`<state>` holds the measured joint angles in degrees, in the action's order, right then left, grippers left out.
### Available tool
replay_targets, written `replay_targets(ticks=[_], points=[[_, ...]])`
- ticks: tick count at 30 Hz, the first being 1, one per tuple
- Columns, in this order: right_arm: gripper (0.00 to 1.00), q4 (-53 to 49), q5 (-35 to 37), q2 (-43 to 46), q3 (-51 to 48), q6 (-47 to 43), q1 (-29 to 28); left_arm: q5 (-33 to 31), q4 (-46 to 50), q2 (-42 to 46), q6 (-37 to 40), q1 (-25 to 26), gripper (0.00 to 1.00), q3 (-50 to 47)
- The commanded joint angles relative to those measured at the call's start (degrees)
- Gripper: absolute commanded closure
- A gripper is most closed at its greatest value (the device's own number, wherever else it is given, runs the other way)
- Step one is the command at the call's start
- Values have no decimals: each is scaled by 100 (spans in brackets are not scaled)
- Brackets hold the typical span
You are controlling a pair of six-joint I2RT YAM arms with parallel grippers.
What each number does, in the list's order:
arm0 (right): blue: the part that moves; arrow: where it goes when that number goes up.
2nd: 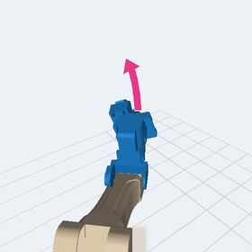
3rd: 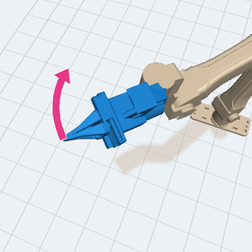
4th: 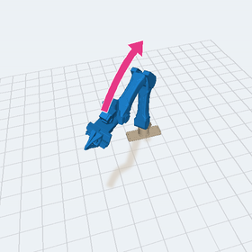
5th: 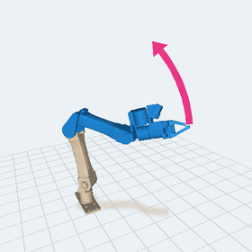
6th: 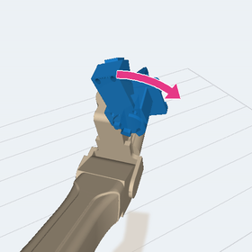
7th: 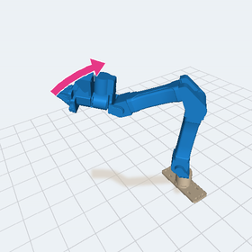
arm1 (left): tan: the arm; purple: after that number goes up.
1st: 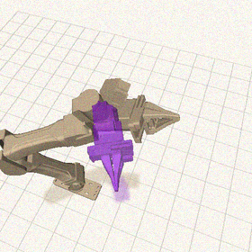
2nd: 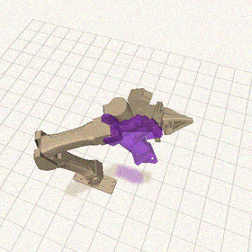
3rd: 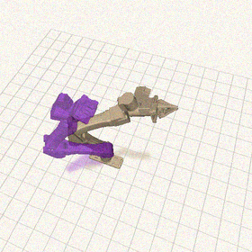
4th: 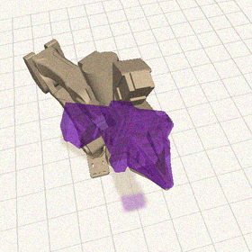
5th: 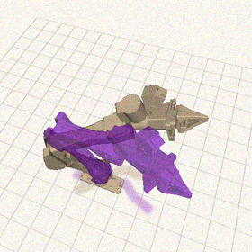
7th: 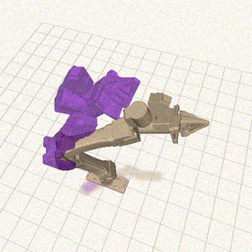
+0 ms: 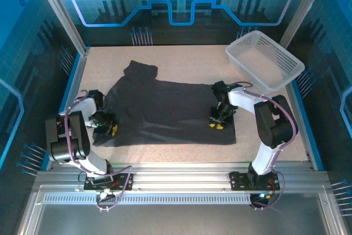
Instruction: Fold and stack the t-shirts
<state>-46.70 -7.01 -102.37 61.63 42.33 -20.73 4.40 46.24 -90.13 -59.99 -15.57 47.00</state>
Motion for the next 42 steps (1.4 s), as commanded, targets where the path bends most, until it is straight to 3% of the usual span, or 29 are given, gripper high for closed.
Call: replay_targets(ticks=[1, 6, 9, 14, 20, 28, 34, 42], points=[[73, -302, -112, -84, 96, 267, -73, -347, 104, -38, -141, -271, 79, -238], [65, -294, 406, 601, 430, 66, -26, -1036, 529, 139, -142, 212, 73, 1016], [58, 97, 423, 934, 596, -251, 132, -1215, 529, -244, -73, 585, 69, 2132], [55, 445, -169, 491, 1308, -811, 483, -587, -155, -1885, 491, 744, 63, 4039], [55, 333, -354, 43, 2266, -1095, 525, -362, -768, -3669, 1275, 758, 58, 6117], [55, 285, -338, 140, 2335, -895, 541, -152, -1410, -5484, 1612, 766, 49, 8147], [55, 289, -335, 348, 2055, -836, 611, -299, -1195, -6157, 1646, 935, 49, 8877], [55, 398, -475, 307, 2024, -822, 745, -194, -825, -6296, 1757, 1327, 49, 8873]])
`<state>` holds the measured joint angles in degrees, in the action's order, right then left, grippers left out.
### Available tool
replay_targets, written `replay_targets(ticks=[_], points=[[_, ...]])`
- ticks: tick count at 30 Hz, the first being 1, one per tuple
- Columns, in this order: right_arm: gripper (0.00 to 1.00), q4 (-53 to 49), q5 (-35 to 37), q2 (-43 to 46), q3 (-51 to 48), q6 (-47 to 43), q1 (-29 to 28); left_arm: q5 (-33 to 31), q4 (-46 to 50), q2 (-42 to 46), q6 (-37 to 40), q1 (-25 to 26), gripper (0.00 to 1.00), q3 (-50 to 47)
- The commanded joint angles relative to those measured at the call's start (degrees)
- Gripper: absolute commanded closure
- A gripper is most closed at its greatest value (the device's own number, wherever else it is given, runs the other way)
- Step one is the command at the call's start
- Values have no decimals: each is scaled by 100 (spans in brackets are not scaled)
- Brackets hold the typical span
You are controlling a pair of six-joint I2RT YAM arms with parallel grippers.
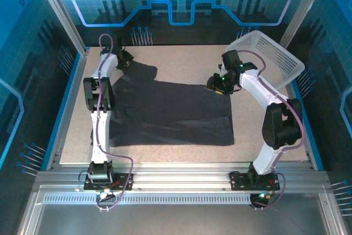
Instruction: Fold and stack the t-shirts
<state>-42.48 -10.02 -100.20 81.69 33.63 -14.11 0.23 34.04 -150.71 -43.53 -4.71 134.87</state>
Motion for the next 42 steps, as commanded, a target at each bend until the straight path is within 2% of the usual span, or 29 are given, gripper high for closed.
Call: replay_targets(ticks=[1, 6, 12, 14, 18, 23, 29, 34, 42], points=[[55, -27, -183, 73, 44, 39, 92, 178, 515, -239, 156, 289, 49, 88], [55, 28, -216, 30, 75, 14, 134, -85, 1055, -270, 280, 356, 54, 137], [55, 84, -144, -70, 81, 23, 169, -400, 2504, -681, 512, 443, 73, 1021], [55, 10, 17, -163, 188, 21, 165, -418, 2692, -694, 580, 467, 78, 1033], [55, -227, 727, -445, 466, 122, 167, -502, 2704, -473, 631, 506, 100, 961], [56, -414, 1916, -982, 790, 434, 187, -553, 2112, 298, 539, 533, 100, 489], [59, -540, 2421, -1816, 1544, 570, 412, -377, 1469, 1110, 519, 541, 100, -252], [60, -725, 2536, -2410, 2064, 329, 620, -127, 1242, 1342, 523, 533, 100, -505], [62, -823, 2135, -3125, 2620, -127, 696, 83, 1254, 1395, 637, 533, 100, -554]])
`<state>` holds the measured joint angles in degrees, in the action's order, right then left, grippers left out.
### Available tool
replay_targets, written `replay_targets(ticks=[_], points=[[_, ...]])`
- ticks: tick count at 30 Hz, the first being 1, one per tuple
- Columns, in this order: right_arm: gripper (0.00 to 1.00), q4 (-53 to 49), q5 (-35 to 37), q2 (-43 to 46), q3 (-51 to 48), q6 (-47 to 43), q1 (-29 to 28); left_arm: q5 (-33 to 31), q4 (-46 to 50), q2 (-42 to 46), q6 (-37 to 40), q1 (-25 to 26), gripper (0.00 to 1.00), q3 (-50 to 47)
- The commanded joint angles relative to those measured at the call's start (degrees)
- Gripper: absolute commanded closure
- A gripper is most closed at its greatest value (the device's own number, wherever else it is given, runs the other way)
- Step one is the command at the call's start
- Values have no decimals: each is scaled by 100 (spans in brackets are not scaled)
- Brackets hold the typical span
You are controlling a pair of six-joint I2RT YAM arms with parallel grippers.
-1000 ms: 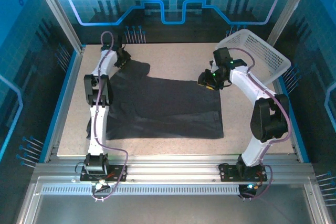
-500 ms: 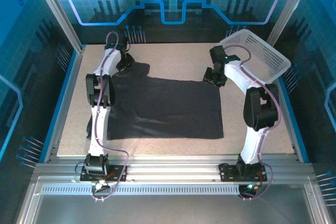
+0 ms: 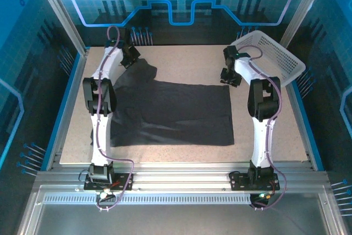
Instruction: Fold and stack the t-shirts
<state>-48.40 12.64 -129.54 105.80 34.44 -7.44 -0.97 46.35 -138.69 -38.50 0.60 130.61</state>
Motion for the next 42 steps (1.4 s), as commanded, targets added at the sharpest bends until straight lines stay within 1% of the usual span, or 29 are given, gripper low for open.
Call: replay_targets(ticks=[1, 7, 8, 13, 16, 19, 22, 24, 29, 33, 37, 42], points=[[63, -253, -127, -217, 221, -209, 24, 201, 24, 214, 140, -3, 100, -175], [71, -341, -101, -236, 150, -139, 19, 150, -12, 444, 163, 1, 100, -524], [74, -312, -88, -210, 108, -143, 17, 156, -15, 482, 172, 1, 100, -567], [99, -158, 71, -3, 40, -291, 16, 127, -137, 804, 208, 1, 100, -948], [100, 168, 65, 330, -117, -552, -16, 161, -324, 1180, 269, 2, 100, -1297], [100, 685, -164, 786, -410, -950, -71, 110, -429, 1663, 299, 8, 100, -1771], [100, 1026, -433, 1208, -693, -1239, -142, -1, -590, 2311, 235, 3, 100, -2535], [100, 1137, -497, 1509, -911, -1319, -207, -113, -744, 2901, 106, 1, 100, -3193], [100, 1133, -533, 2181, -1571, -981, -231, -557, -910, 4320, -322, 2, 100, -4766], [100, 1229, -622, 2727, -2295, -774, -270, -910, -997, 5456, -711, 10, 100, -6006], [100, 1348, -566, 3211, -3074, -718, -269, -1313, -700, 6482, -1126, 10, 100, -7021], [100, 1513, -645, 3660, -3753, -702, -266, -1664, -58, 7515, -1382, 3, 100, -7749]])
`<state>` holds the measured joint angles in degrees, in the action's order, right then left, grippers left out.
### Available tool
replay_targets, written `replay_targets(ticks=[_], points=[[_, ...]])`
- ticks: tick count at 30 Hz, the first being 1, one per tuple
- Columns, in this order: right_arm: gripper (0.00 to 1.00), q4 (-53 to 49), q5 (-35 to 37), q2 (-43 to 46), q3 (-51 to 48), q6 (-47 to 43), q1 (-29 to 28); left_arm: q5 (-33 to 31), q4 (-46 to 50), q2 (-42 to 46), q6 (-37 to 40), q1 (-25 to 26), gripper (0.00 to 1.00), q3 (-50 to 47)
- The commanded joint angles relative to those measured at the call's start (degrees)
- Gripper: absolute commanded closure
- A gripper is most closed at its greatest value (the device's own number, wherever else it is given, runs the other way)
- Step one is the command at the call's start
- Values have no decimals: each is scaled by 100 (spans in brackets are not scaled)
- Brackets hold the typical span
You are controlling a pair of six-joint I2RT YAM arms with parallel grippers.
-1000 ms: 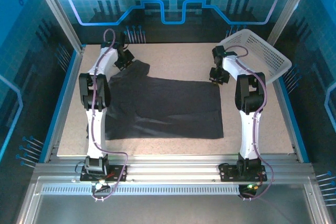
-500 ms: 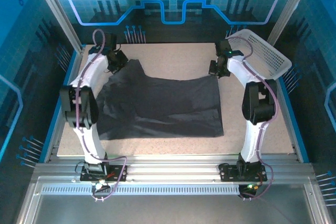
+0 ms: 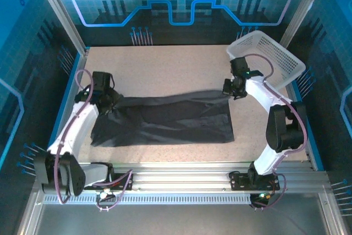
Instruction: Fold and stack the t-shirts
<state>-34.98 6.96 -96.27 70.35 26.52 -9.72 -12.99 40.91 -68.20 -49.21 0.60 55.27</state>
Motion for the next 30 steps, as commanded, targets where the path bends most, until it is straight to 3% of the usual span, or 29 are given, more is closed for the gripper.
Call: replay_targets(ticks=[1, 14, 16, 19, 22, 24, 26, 27, 30], points=[[100, 176, -67, 414, -308, 98, -56, -550, 637, 641, -334, 6, 100, -304], [100, -407, 10, 842, -1092, 473, -124, -549, 1738, 1816, -949, 10, 100, -1188], [95, -537, 19, 892, -1211, 617, -122, -481, 1813, 1970, -1117, 10, 100, -1358], [79, -749, 125, 1032, -1351, 870, -71, -342, 1844, 2120, -1268, 10, 100, -1521], [73, -833, 164, 1236, -1398, 1065, -5, -318, 1971, 2208, -1340, 10, 100, -1532], [70, -886, 170, 1301, -1305, 1160, -3, -379, 1992, 2277, -1337, 10, 90, -1508], [68, -888, 71, 1264, -1170, 1235, -26, -394, 1880, 2333, -1304, 10, 66, -1484], [68, -888, 8, 1206, -1083, 1266, -54, -352, 1737, 2327, -1237, 10, 62, -1464], [71, -887, -128, 933, -823, 1354, -253, -369, 1367, 2094, -1133, 10, 63, -1194]])
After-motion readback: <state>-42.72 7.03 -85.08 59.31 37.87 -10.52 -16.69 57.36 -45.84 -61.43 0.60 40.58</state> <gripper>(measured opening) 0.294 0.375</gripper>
